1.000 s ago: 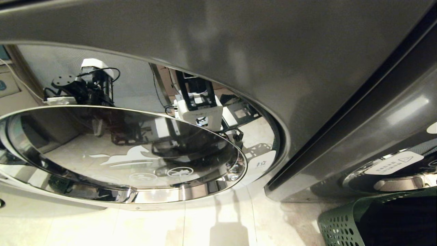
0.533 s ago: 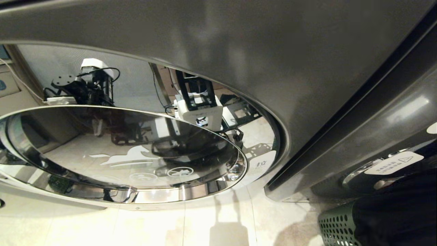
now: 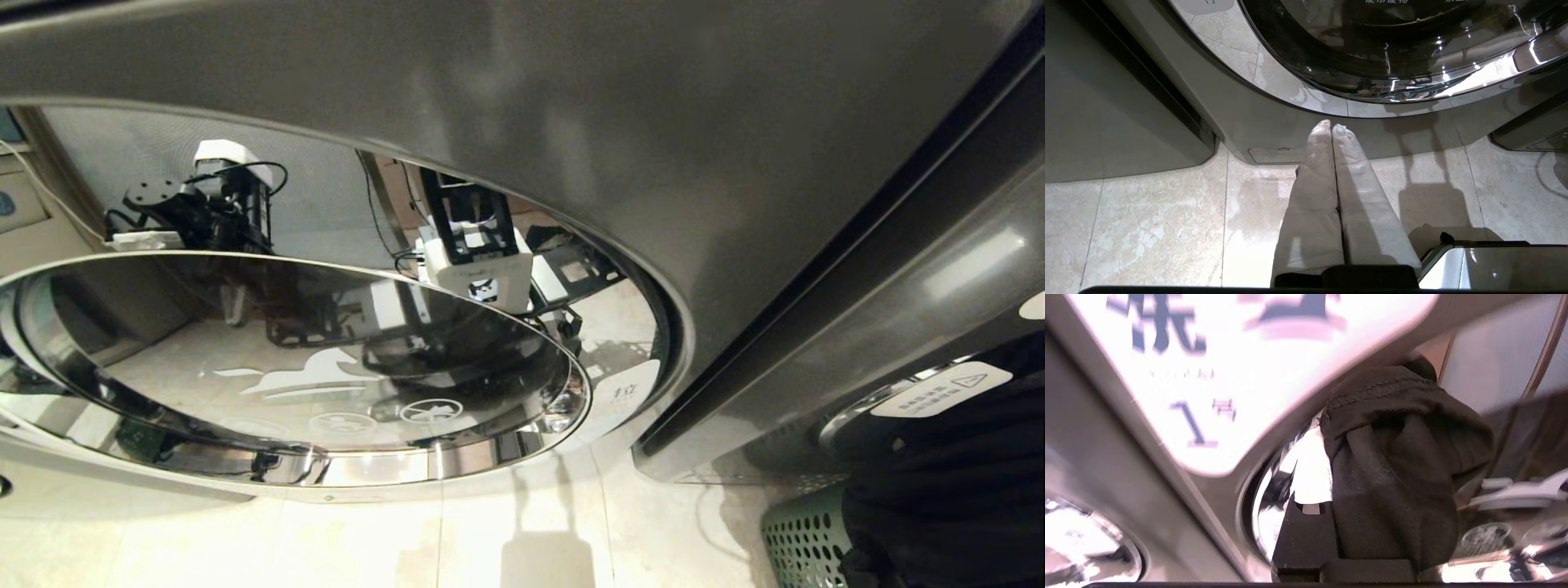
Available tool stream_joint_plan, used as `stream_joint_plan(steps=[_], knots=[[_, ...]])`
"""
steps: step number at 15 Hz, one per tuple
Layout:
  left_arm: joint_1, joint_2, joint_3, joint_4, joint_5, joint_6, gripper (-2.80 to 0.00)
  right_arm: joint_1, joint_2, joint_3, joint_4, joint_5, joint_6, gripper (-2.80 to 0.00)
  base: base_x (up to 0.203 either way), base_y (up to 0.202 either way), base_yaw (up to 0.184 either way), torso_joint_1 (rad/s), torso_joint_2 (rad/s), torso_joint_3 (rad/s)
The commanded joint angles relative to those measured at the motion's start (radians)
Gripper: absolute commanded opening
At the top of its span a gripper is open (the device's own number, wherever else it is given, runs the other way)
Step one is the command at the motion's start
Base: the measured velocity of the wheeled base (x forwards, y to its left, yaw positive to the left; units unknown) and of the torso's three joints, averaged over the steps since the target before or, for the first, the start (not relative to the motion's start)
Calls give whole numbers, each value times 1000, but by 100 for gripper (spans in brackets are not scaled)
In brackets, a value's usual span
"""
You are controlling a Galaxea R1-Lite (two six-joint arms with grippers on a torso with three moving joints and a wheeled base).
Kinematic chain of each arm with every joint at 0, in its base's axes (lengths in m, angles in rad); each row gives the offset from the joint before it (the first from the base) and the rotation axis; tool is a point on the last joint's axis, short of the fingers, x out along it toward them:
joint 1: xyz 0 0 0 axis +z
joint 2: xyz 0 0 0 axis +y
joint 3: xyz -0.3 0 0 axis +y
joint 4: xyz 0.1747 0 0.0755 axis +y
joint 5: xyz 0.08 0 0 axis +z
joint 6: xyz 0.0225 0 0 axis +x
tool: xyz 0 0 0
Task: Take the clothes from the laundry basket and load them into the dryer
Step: Put the clothes in the dryer
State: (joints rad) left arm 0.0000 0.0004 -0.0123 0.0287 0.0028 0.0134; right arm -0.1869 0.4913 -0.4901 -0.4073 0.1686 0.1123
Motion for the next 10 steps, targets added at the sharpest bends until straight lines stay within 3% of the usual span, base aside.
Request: stream_joint_plan(steps=[1,5,10], knots=[[0,0,0,0,0,0,-280,153,-88,34,22,-117,-47,-280,0,0,0,0,0,0],[0,0,0,0,0,0,-280,202,-251,115,163,-142,-77,-280,0,0,0,0,0,0],[0,0,0,0,0,0,-280,197,-355,468,225,-150,-140,-280,0,0,0,0,0,0]])
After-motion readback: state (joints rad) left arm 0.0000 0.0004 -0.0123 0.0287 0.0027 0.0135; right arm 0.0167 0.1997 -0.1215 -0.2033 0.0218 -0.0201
